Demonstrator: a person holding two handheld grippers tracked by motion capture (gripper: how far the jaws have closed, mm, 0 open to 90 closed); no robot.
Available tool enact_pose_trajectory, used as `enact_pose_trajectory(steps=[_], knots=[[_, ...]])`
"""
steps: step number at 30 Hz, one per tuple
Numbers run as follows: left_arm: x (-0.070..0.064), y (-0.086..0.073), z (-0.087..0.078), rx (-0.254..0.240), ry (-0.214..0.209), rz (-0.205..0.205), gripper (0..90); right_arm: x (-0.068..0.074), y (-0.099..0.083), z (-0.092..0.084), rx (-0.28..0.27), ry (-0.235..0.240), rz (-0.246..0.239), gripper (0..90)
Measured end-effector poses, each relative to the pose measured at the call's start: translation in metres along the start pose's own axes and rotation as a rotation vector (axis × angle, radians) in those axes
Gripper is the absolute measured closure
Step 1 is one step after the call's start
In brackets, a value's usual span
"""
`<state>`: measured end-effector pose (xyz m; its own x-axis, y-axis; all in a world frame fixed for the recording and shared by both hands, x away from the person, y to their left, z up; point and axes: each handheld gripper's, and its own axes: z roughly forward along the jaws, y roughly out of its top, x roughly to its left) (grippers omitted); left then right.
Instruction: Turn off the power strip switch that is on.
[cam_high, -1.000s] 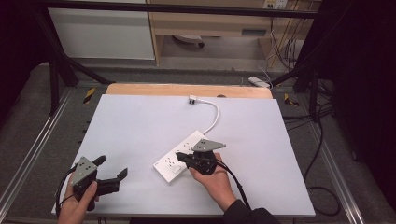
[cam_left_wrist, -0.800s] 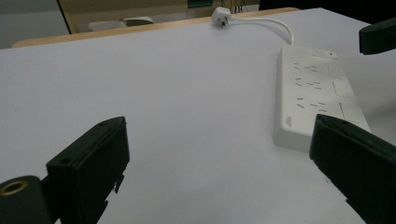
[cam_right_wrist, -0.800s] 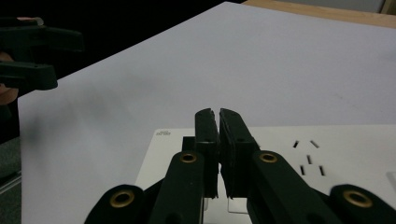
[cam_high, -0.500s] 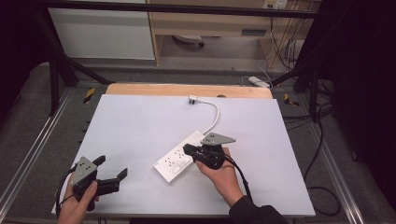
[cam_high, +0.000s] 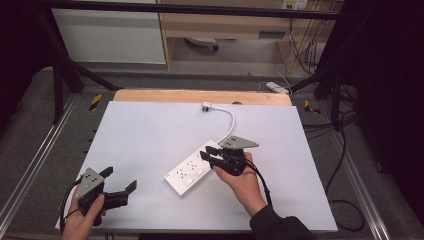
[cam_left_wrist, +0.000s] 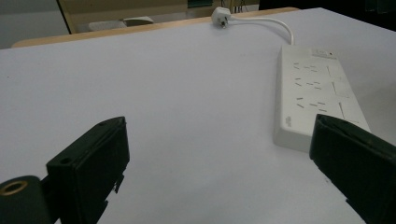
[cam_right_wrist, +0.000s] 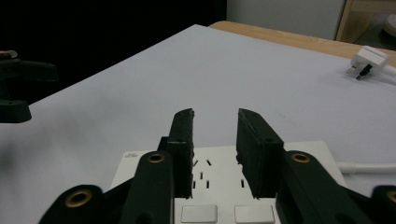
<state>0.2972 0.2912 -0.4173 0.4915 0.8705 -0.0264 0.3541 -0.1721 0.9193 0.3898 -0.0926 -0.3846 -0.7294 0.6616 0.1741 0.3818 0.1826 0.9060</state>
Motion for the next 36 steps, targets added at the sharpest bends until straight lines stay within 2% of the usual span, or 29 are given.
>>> enact_pose_trajectory(steps=[6, 12, 15, 17, 24, 31, 36], knots=[[0.0, 0.0, 0.0, 0.0, -0.001, 0.0, 4.7, -0.003, 0.006, -0.004, -0.005, -0.027, 0.031, 34.4], [0.0, 0.0, 0.0, -0.002, -0.001, -0.001, 4.7, -0.01, 0.01, -0.013, -0.035, -0.076, 0.029, 16.7], [0.0, 0.0, 0.0, -0.001, -0.001, -0.001, 4.7, -0.014, 0.011, -0.018, -0.066, -0.103, 0.014, 12.9], [0.0, 0.0, 0.0, 0.0, 0.0, 0.001, 4.7, -0.017, 0.012, -0.023, -0.087, -0.139, 0.002, 11.4], [-0.001, 0.0, 0.0, -0.002, -0.004, -0.005, 4.7, -0.031, 0.016, -0.049, -0.12, -0.205, 0.028, 1.5], [-0.001, 0.0, 0.0, -0.002, -0.002, -0.003, 4.7, -0.046, 0.011, -0.078, -0.14, -0.219, 0.026, 2.1], [-0.002, -0.001, 0.0, -0.002, -0.002, -0.003, 4.7, -0.056, 0.002, -0.097, -0.164, -0.264, 0.011, 2.1]])
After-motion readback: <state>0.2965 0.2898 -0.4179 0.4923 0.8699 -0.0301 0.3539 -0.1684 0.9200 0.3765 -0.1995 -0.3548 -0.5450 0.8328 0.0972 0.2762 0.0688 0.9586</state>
